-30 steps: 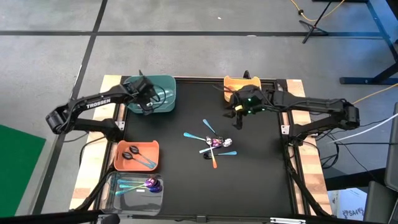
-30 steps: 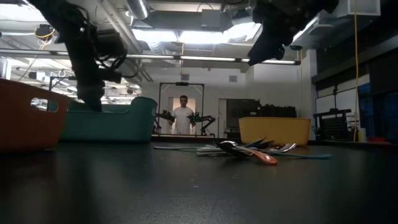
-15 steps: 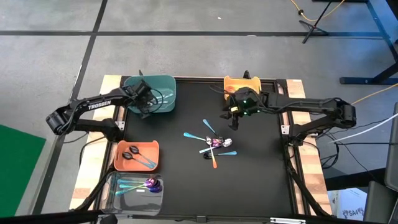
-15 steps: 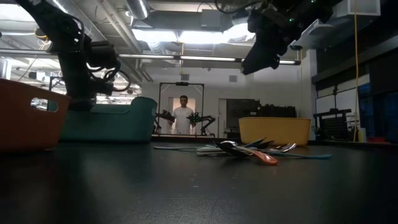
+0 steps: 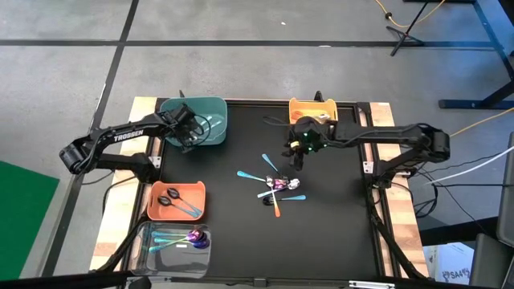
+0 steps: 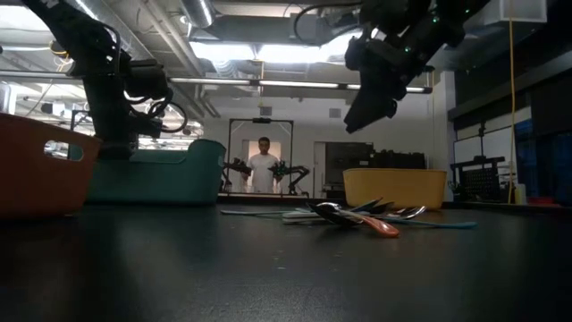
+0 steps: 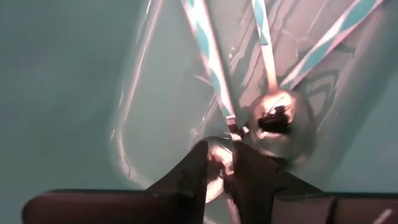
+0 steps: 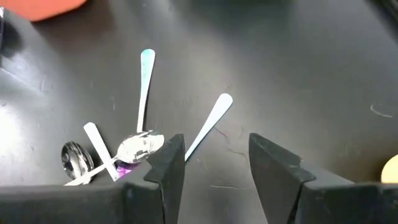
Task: Sort silverware by color (type)
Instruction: Put the orange spoon into the yellow bin
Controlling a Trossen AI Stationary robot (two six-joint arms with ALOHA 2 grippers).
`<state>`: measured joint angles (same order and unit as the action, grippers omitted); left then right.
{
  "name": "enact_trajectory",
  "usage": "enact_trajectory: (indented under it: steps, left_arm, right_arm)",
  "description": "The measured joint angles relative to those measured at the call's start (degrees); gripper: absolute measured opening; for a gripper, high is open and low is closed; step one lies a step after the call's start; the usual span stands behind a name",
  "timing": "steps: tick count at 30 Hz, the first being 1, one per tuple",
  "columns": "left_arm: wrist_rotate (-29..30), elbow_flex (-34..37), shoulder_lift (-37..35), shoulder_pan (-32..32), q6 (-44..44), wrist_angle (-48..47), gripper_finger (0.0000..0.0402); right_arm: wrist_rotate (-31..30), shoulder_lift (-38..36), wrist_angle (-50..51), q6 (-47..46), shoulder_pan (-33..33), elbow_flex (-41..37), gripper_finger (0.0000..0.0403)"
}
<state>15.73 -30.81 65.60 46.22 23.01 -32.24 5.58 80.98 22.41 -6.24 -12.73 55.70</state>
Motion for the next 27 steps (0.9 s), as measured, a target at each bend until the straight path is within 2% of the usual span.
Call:
enact_trajectory:
  steps: [6,14,22,27]
  left_arm:
    - [0.12,0.00,0.00,0.00,-0.08,0.01,0.0086]
    - [0.13,0.00,0.00,-0.01,-0.08,0.12,0.0094]
    - [0.04,-2.46,0.00,-0.17,-0.35,0.12,0.0094]
    - [-0.44,-6.08,0.00,-0.38,-0.42,-0.08,0.0094]
  right_arm:
    - [0.53,1.23,-0.34,-5.92,0.02,0.00,0.0163]
    - [4.58,1.90,-0.42,-13.15,0.08,0.04,0.0163]
    - [3.38,1.92,-0.49,-19.03,4.84,0.04,0.0163]
    - [-1.41,2.33,-2.01,-25.54,10.04,0.04,0.0163]
